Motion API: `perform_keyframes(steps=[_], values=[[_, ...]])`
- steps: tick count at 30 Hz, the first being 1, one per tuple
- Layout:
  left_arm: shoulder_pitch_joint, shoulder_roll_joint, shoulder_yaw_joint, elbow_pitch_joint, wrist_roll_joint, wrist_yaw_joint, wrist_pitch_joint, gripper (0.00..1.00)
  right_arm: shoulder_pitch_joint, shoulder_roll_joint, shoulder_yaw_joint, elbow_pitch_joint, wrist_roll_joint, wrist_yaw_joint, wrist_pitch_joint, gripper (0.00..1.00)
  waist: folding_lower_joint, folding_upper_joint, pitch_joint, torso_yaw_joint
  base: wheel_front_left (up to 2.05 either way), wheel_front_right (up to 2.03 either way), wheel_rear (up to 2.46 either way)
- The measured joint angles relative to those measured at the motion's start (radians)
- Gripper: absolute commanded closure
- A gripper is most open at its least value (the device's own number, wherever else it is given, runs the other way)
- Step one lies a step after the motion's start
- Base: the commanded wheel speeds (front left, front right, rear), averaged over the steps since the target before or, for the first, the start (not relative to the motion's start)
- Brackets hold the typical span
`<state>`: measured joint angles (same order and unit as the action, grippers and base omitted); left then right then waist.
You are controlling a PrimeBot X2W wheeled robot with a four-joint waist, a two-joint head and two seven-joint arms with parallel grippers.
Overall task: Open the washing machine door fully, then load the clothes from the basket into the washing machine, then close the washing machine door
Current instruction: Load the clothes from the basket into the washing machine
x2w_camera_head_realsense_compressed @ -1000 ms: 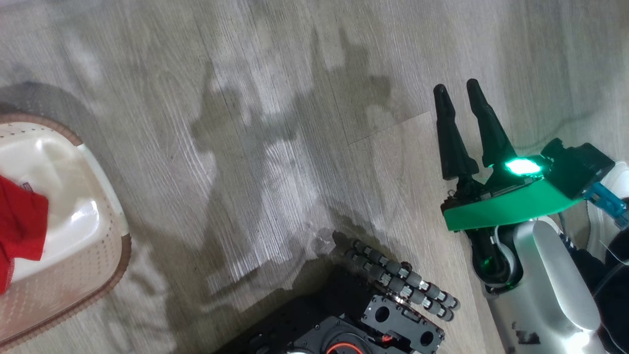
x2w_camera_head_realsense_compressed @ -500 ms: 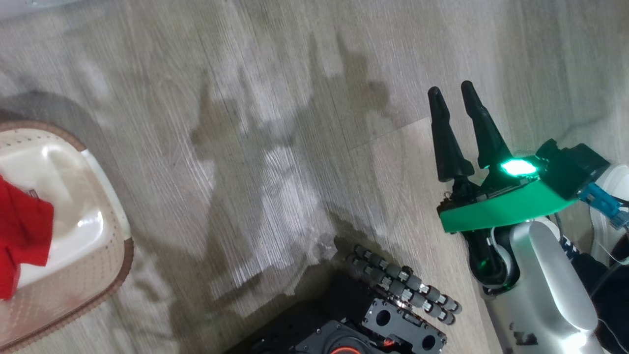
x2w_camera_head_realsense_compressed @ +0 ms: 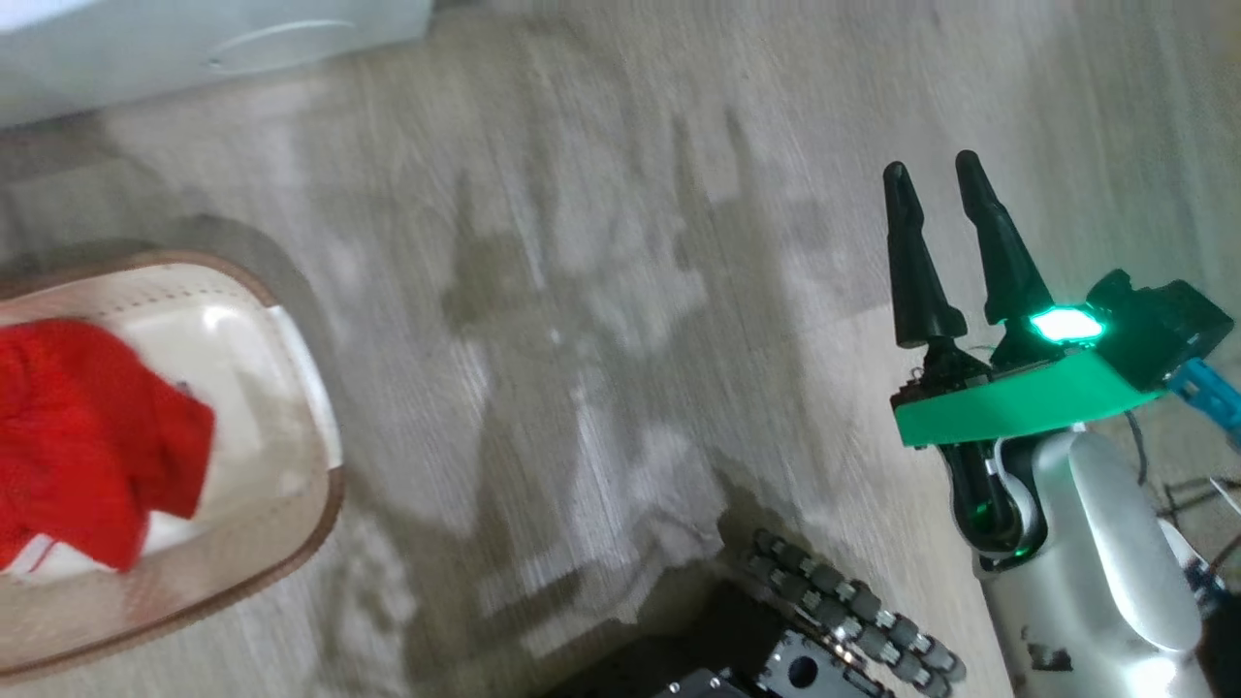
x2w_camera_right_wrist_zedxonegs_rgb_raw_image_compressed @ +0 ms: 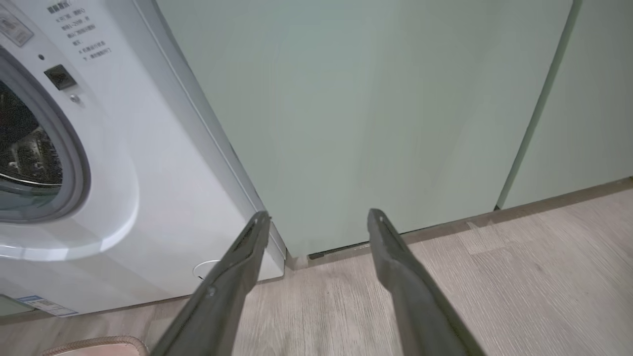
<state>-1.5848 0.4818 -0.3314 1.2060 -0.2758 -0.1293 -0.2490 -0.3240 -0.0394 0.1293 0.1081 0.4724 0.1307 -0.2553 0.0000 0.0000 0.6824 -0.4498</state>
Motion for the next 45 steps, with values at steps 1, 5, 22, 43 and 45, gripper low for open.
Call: perform_keyframes(steps=[1, 5, 22, 43, 45], values=[[0.012, -0.007, 0.0, -0.001, -0.007, 0.0, 0.0, 0.0, 0.0, 0.0, -0.004, 0.001, -0.009, 0.0, 0.0, 0.0, 0.0, 0.0, -0.011, 0.008, 0.0, 0.0, 0.0], [0.079, -0.038, 0.009, -0.024, -0.044, 0.0, -0.003, 0.0, 0.001, 0.0, -0.034, 0.013, -0.044, 0.0, 0.0, 0.0, 0.0, 0.0, -0.06, 0.043, 0.0, 0.0, 0.0], [0.687, -0.206, 0.074, -0.362, -0.158, 0.0, -0.003, 0.0, 0.104, -0.001, -0.129, 0.058, -0.189, 0.0, 0.0, 0.0, -0.0001, 0.0001, -0.362, 0.209, 0.0, 0.0, 0.0], [1.29, -0.365, 0.226, -0.788, -0.03, 0.015, -0.003, 0.0, 0.256, -0.001, -0.166, 0.08, -0.244, 0.0, 0.0, 0.0, -0.0001, 0.0001, -0.647, 0.388, 0.0, 0.0, 0.0], [1.339, -0.384, 0.235, -0.827, -0.002, 0.02, -0.003, 0.0, 0.264, -0.001, -0.167, 0.08, -0.244, 0.0, 0.0, 0.0, -0.0001, 0.0001, -0.659, 0.397, 0.0, 0.0, 0.0]])
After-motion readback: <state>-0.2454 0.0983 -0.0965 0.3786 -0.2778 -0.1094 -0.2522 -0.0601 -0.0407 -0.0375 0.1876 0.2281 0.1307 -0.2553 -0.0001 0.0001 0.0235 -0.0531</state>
